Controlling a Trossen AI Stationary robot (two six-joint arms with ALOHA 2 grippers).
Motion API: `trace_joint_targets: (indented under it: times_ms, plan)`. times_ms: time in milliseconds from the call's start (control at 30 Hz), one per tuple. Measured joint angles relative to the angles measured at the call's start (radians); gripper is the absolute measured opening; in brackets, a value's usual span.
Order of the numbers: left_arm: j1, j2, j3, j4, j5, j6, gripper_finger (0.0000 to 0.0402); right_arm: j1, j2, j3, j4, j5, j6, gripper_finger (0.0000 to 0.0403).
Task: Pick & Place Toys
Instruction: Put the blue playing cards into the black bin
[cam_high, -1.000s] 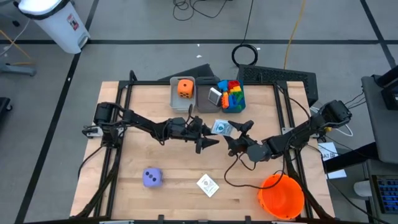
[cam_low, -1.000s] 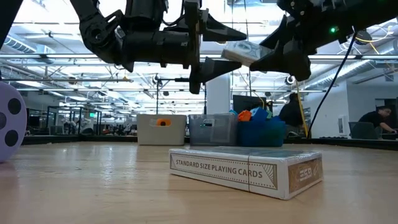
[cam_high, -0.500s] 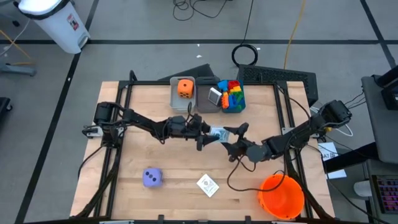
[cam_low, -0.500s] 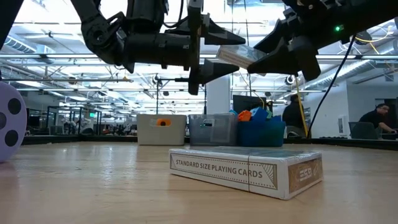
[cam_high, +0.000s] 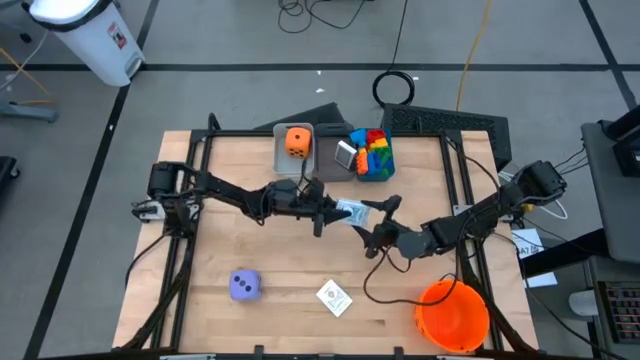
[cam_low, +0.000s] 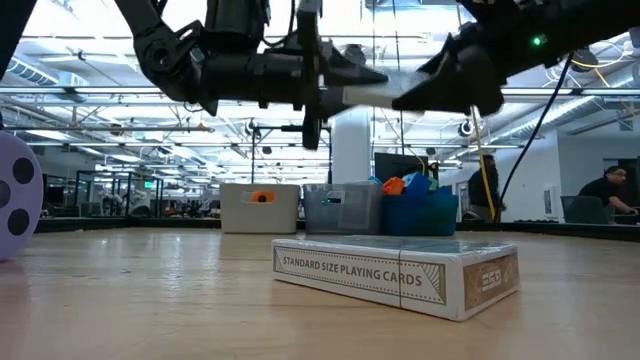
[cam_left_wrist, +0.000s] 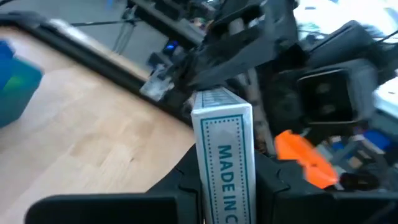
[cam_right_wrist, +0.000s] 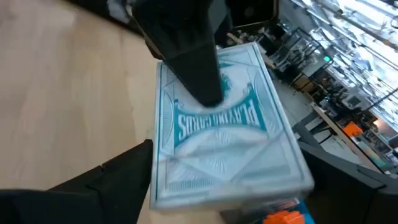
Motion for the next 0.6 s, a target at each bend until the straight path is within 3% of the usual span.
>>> trace_joint_targets:
  times_ms: [133,233,333,400,467,600]
  plan:
    - [0.059,-0.07,0.0,-0.04,0.08,0.003,0.0068,-0.001,-0.022,0.001,0.025,0.008,0.004,0.0354]
    - [0.102,-0.14,0.0,-0.132,0.082,0.041,0.0068,0.003,-0.056,0.002,0.018,0.022,0.011,0.0355]
    - [0.143,-0.21,0.005,-0.215,-0.093,0.144,0.0069,0.011,-0.082,0.001,-0.001,-0.014,0.023,0.0356]
    - [0.159,-0.234,0.006,-0.293,-0.289,0.215,0.0069,0.011,-0.101,-0.003,-0.016,-0.034,0.045,0.0356]
    - [0.172,-0.236,0.006,-0.382,-0.418,0.258,0.0069,0.006,-0.112,0.0,-0.008,-0.055,0.067,0.0356]
    - [0.24,-0.19,0.088,-0.596,-0.457,0.248,0.0069,0.003,-0.111,0.0,-0.014,-0.097,0.069,0.0356]
